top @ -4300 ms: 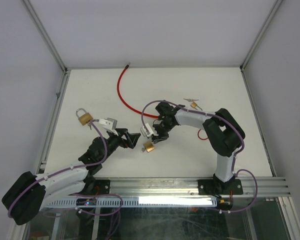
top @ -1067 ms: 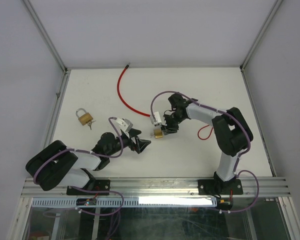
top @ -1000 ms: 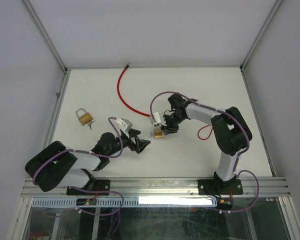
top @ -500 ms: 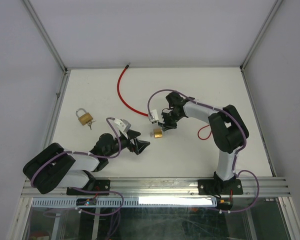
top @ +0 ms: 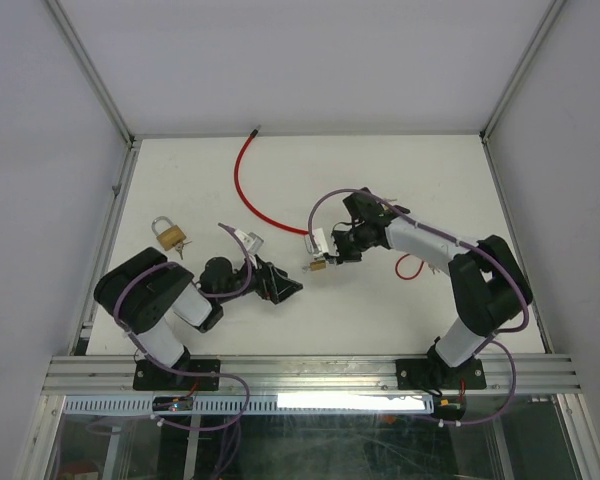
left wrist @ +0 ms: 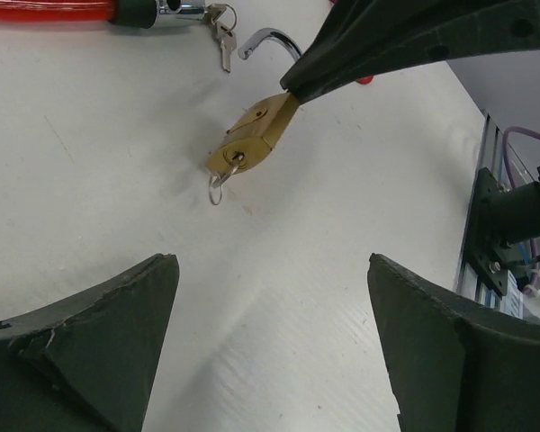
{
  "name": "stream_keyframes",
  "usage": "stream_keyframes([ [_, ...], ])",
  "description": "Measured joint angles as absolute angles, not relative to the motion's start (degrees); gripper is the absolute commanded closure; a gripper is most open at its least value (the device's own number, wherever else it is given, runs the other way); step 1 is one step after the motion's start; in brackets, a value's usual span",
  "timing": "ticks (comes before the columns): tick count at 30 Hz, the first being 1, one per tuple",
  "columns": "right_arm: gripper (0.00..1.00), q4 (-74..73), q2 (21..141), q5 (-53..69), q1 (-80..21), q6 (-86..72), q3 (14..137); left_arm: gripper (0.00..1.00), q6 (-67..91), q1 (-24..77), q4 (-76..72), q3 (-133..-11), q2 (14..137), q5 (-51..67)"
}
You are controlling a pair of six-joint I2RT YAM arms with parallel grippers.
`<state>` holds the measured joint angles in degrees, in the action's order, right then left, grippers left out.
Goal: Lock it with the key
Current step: Pick up the lock from the center of the board.
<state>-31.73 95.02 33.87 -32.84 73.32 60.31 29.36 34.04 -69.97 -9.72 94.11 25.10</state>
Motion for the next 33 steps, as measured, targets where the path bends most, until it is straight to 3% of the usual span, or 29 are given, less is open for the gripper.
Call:
stream_keyframes([
  [7, 1.00, -29.8, 93.5, 34.9, -34.7, 75.6, 59.0, 0.17, 27.2, 34.0, -78.8, -12.3, 102.5, 25.9],
  [16, 1.00, -29.6, 93.5, 35.4, -35.4, 76.4, 58.7, 0.17, 14.9, 37.6, -81.4, -13.2, 104.5, 20.9],
  [26, 1.00, -29.7, 93.5, 35.7, -36.2, 76.6, 58.7, 0.45, 5.0, 41.7, -76.1, -20.3, 104.6, 17.9],
  [33, 1.00, -29.7, 93.5, 35.9, -36.2, 76.6, 58.7, 0.53, 1.9, 42.0, -71.1, -21.7, 104.7, 18.5],
])
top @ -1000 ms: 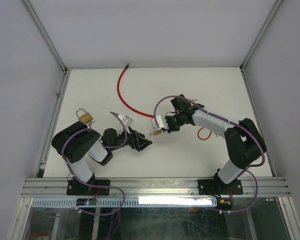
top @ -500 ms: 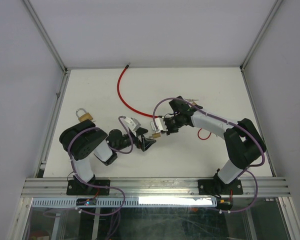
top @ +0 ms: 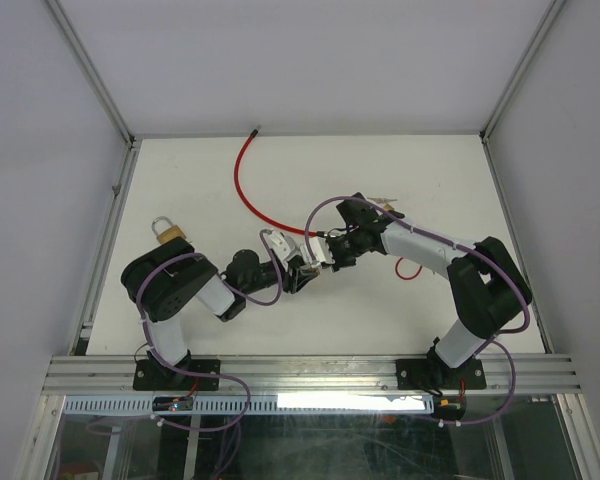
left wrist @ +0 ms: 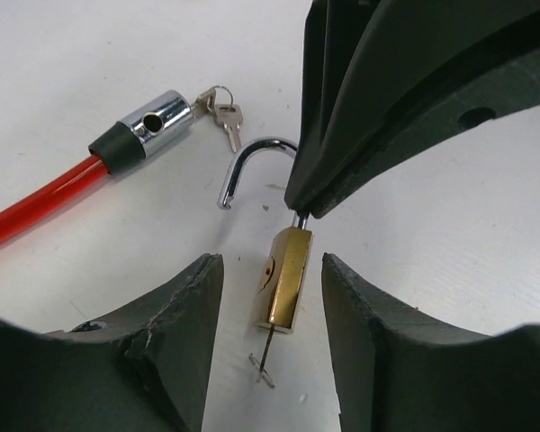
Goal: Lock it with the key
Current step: Pick up the lock from the center of the board.
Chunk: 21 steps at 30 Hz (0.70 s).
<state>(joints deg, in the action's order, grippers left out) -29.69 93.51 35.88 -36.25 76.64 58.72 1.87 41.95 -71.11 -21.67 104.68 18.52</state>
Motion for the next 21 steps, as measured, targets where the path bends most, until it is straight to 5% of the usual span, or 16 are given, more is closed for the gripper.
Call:
stream_keyframes([
  [10, 1.00, -30.7, 93.5, 36.4, -35.9, 77.6, 58.7, 0.65, -0.2, 42.3, -61.5, -25.1, 105.0, 20.1],
  [15, 1.00, -30.3, 93.7, 36.4, -36.0, 77.8, 58.8, 0.97, -2.0, 42.4, -59.1, -26.1, 105.0, 22.5],
  [17, 1.00, -30.3, 93.7, 36.5, -35.9, 78.1, 59.0, 1.00, -2.3, 42.4, -59.1, -26.1, 105.0, 23.4],
  [21, 0.83, -32.0, 94.0, 37.0, -36.0, 77.6, 60.0, 1.00, -2.6, 42.4, -60.3, -25.2, 104.9, 24.3],
])
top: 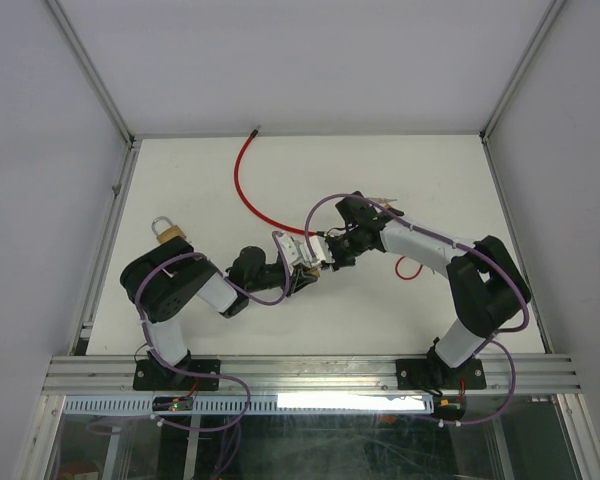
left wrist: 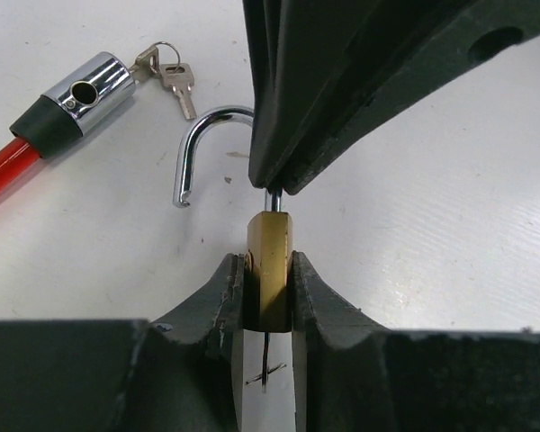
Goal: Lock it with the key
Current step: Pick up the lock from the center of the board, then lock the lock.
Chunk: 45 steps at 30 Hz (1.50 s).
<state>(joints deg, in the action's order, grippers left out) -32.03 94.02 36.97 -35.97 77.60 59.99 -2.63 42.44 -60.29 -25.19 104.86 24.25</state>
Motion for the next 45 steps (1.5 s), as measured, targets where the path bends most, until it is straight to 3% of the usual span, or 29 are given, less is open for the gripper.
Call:
stream_keyframes([
  [10, 0.50, -37.7, 89.8, 41.8, -34.9, 73.7, 63.9, 1.00, -5.1, 42.4, -57.5, -18.4, 93.8, 26.4],
  [16, 0.12, -44.5, 81.2, 50.1, -31.0, 72.9, 68.2, 1.00, -6.7, 42.5, -49.9, -18.2, 84.3, 30.8],
  [21, 0.01, -47.5, 69.6, 56.9, -30.6, 73.4, 64.5, 1.00, -7.6, 44.6, -44.4, -18.1, 72.6, 34.6],
  [25, 0.01, -47.2, 62.8, 60.9, -28.8, 73.9, 56.9, 1.00, -7.5, 46.4, -44.1, -17.8, 67.2, 37.2],
  [32, 0.02, -45.2, 62.5, 64.1, -27.9, 72.7, 51.9, 1.00, -5.7, 48.0, -42.5, -17.8, 65.7, 38.4],
  [34, 0.08, -44.5, 62.5, 64.5, -28.0, 73.0, 51.1, 1.00, -5.2, 48.0, -42.0, -17.8, 65.7, 38.4],
  [39, 0.34, -42.9, 62.5, 64.8, -29.3, 74.0, 49.6, 1.00, -4.0, 48.1, -41.5, -17.8, 66.1, 38.0],
  [45, 0.48, -39.8, 62.6, 64.5, -31.5, 73.8, 48.9, 1.00, -3.0, 48.1, -41.6, -17.8, 66.6, 37.9],
])
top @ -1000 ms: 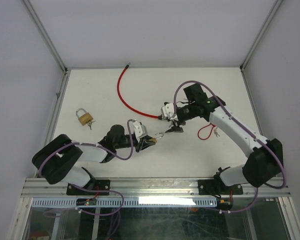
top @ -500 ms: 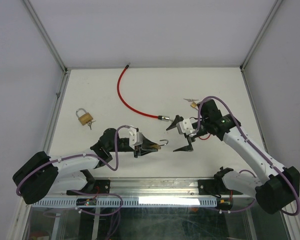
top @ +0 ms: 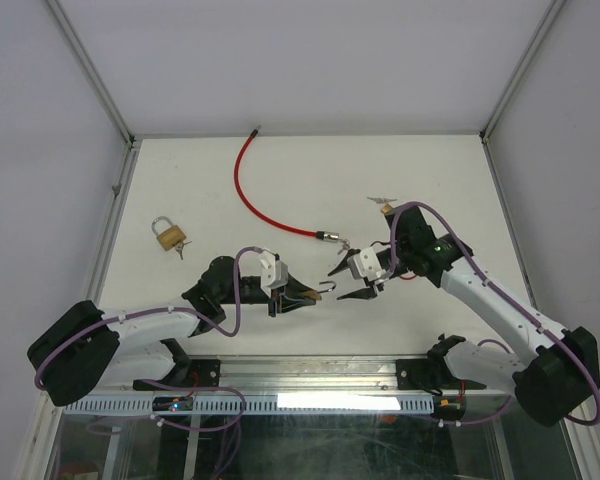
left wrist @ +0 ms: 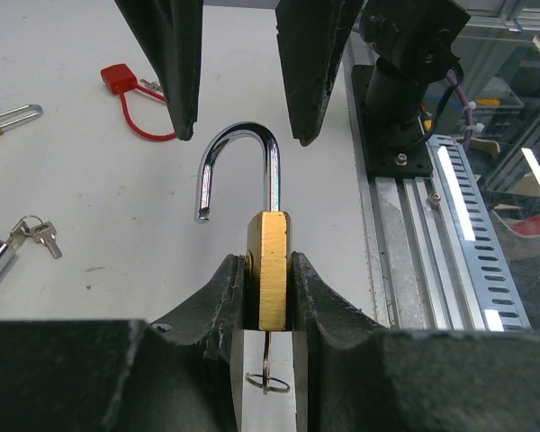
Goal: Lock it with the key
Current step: Lock the lock.
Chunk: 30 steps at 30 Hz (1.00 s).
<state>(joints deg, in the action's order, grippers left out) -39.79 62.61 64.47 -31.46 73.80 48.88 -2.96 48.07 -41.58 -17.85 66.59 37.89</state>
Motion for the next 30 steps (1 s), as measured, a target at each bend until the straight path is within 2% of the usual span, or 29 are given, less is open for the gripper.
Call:
stream_keyframes([
  [7, 0.60, -38.2, 63.1, 63.2, -32.9, 74.0, 48.4, 1.00, -2.1, 48.1, -42.0, -17.8, 67.2, 37.9],
  [19, 0.75, -37.1, 63.2, 61.1, -33.6, 75.0, 47.5, 1.00, -1.9, 48.1, -42.1, -17.8, 67.2, 37.9],
  [22, 0.82, -36.7, 63.2, 60.8, -33.7, 74.9, 47.3, 1.00, -1.7, 48.1, -42.3, -17.8, 67.2, 37.9],
  [26, 0.99, -36.4, 63.2, 60.7, -33.7, 74.3, 47.3, 1.00, -1.4, 48.0, -42.8, -17.8, 67.2, 37.5],
  [30, 1.00, -35.4, 63.2, 60.4, -33.7, 70.4, 47.3, 1.00, -2.2, 48.1, -42.9, -17.8, 67.2, 36.4],
])
